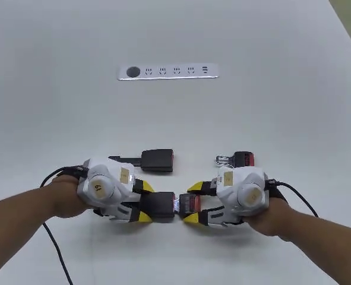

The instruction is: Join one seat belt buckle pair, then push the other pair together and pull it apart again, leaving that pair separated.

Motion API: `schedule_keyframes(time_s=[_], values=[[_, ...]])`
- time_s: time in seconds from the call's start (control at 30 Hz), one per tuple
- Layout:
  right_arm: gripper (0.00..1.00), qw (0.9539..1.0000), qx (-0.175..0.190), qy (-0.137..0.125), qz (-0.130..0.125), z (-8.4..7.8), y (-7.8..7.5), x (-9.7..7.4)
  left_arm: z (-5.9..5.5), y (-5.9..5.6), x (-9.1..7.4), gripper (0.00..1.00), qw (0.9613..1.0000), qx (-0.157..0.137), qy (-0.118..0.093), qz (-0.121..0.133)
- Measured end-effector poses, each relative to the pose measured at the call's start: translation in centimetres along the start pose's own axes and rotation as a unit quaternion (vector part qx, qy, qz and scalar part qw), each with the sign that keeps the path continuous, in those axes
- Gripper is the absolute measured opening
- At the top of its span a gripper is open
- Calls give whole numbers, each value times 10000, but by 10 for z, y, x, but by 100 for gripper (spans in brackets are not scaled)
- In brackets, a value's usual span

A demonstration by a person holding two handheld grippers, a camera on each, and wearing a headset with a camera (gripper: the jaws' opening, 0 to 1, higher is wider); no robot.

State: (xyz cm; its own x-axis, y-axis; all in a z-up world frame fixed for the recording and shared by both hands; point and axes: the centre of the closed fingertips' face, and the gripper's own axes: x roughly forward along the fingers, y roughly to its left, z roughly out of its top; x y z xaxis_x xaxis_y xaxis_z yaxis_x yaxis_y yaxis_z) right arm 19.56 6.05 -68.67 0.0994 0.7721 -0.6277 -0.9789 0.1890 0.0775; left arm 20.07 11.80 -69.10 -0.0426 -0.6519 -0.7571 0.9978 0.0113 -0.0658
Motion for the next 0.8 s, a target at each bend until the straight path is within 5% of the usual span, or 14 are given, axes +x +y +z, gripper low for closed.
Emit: schedule_keyframes(time_s=[0.8], values=[[32, 9994, 164, -286, -40, 0, -2, -4, 0, -1, 0, 32, 9999, 60, -128, -70]])
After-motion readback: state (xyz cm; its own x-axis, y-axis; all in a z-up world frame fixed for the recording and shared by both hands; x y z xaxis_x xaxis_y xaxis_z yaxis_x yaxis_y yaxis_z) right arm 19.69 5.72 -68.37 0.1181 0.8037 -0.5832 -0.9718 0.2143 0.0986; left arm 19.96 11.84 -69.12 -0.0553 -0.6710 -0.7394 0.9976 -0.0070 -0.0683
